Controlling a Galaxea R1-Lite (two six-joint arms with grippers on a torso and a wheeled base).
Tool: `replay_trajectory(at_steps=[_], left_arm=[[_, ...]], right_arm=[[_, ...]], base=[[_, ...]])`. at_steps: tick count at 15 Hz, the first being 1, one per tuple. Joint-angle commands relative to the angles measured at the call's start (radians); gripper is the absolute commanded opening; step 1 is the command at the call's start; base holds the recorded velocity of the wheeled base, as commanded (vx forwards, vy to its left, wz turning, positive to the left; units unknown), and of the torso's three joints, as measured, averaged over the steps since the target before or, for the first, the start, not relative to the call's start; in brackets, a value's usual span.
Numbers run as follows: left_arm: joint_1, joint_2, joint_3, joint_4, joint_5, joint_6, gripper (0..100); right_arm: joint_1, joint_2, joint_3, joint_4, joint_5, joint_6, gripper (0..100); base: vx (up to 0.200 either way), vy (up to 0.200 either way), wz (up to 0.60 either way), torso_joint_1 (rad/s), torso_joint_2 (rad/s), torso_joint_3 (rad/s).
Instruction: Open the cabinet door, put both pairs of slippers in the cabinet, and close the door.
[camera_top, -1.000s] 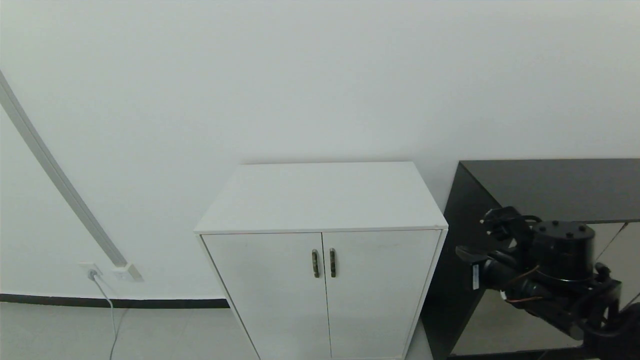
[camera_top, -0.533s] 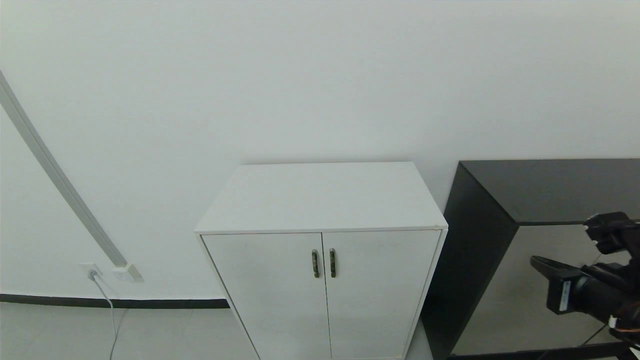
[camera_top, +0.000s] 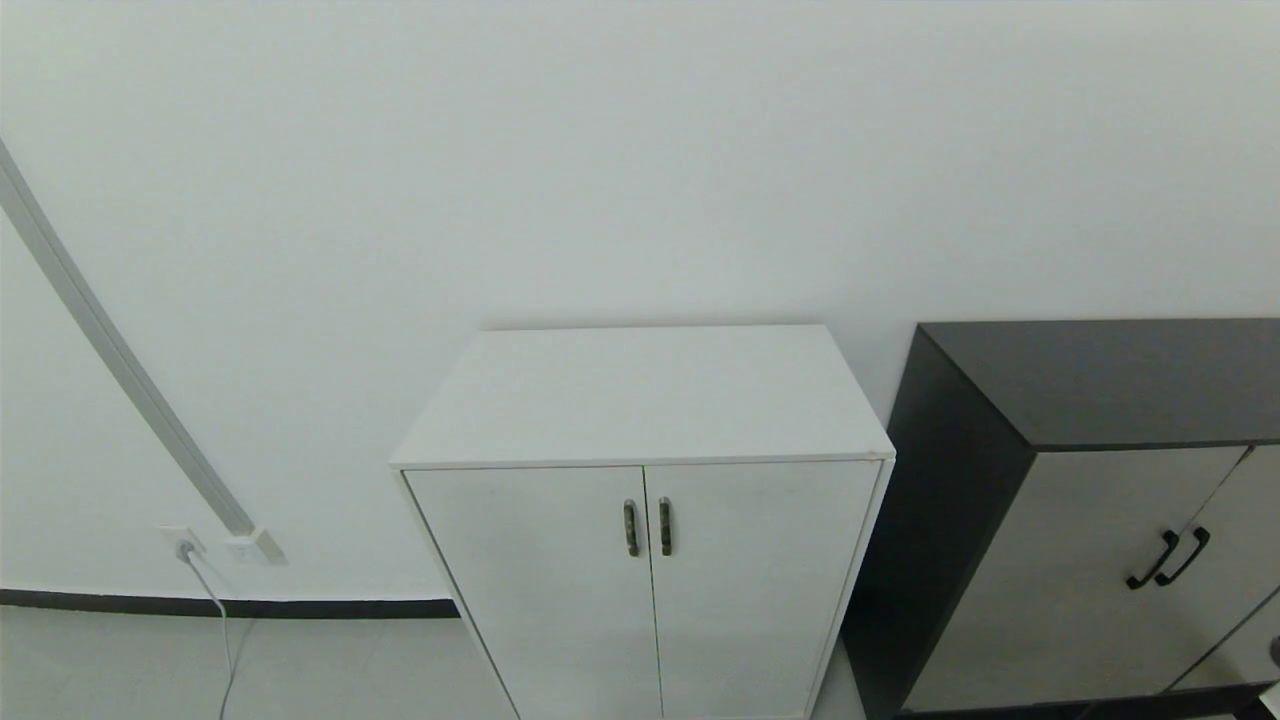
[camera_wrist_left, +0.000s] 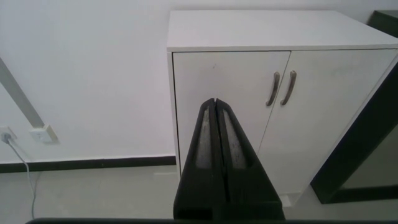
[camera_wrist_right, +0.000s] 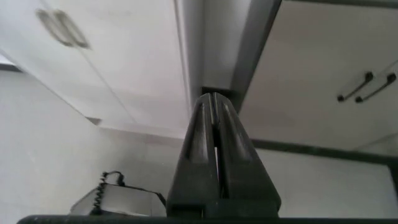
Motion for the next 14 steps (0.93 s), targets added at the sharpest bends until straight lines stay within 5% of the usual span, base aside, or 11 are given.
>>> replay_trajectory(at_steps=[1,7,14], left_arm=[[0.001,0.001,0.0,0.0,0.0,0.0,0],[0.001,0.001,0.0,0.0,0.0,0.0,0],[0.001,0.001,0.0,0.0,0.0,0.001,0]], right_arm=[[0.001,-0.268,0.037,0.1,0.097,0.0,0],[0.0,-0.413,0.221,0.109,0.128,0.002,0],[-0.033,-0.438,0.213,0.111,0.145,0.0,0]], base=[[0.0,0.0,0.0,0.0,0.0,0.0],[0.0,0.0,0.0,0.0,0.0,0.0],[0.0,0.0,0.0,0.0,0.0,0.0]])
